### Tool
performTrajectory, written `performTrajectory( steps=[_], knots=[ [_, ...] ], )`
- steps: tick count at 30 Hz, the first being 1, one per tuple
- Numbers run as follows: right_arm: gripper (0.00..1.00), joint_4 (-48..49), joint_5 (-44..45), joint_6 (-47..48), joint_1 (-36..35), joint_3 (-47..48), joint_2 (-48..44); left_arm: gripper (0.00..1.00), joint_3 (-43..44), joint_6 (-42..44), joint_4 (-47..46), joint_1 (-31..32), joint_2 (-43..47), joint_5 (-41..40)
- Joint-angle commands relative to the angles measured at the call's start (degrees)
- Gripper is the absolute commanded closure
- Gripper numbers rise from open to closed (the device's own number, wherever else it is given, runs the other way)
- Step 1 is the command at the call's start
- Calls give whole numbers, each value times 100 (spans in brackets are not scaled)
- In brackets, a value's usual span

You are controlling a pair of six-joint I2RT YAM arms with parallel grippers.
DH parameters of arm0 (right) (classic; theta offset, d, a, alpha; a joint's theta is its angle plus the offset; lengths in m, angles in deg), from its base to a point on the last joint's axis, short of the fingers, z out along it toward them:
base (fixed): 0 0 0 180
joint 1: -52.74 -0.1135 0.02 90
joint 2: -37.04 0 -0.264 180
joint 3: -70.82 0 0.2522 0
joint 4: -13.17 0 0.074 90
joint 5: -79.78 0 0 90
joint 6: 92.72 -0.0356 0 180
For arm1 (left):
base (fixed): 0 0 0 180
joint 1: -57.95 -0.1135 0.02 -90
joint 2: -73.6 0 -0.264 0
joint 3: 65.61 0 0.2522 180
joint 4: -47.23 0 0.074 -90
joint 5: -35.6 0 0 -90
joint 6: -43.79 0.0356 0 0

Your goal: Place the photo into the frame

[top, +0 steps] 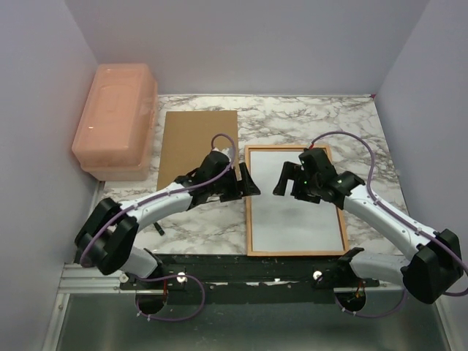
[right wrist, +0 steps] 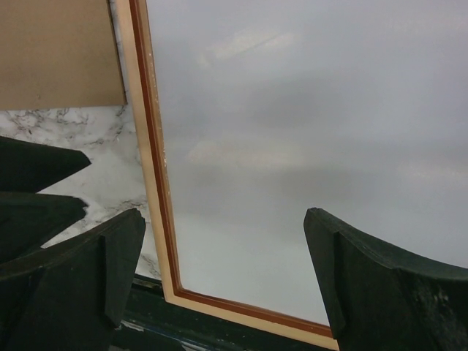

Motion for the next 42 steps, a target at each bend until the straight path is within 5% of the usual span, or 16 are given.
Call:
performTrajectory(
  steps=[1, 9, 18, 32, 42],
  knots=[
    [0, 382, -507, -109, 15, -101, 272, 18, -561, 155, -756, -449, 782, 533],
    [0, 1002, -899, -282, -87, -69, 729, 4, -1494, 87, -963, -1591, 2617, 768],
    [0, 1377, -874, -415, -557, 517, 1664, 1, -789, 1378, 1079, -2127, 4395, -255],
    [0, 1646, -799, -592, -1189, 2225, 3420, 1, 372, 3041, 2939, -2128, 5053, -2014],
    [0, 1385, -638, -542, -1185, 3513, 4669, 2, 323, 3045, 2909, -2128, 4840, -1868]
  ],
)
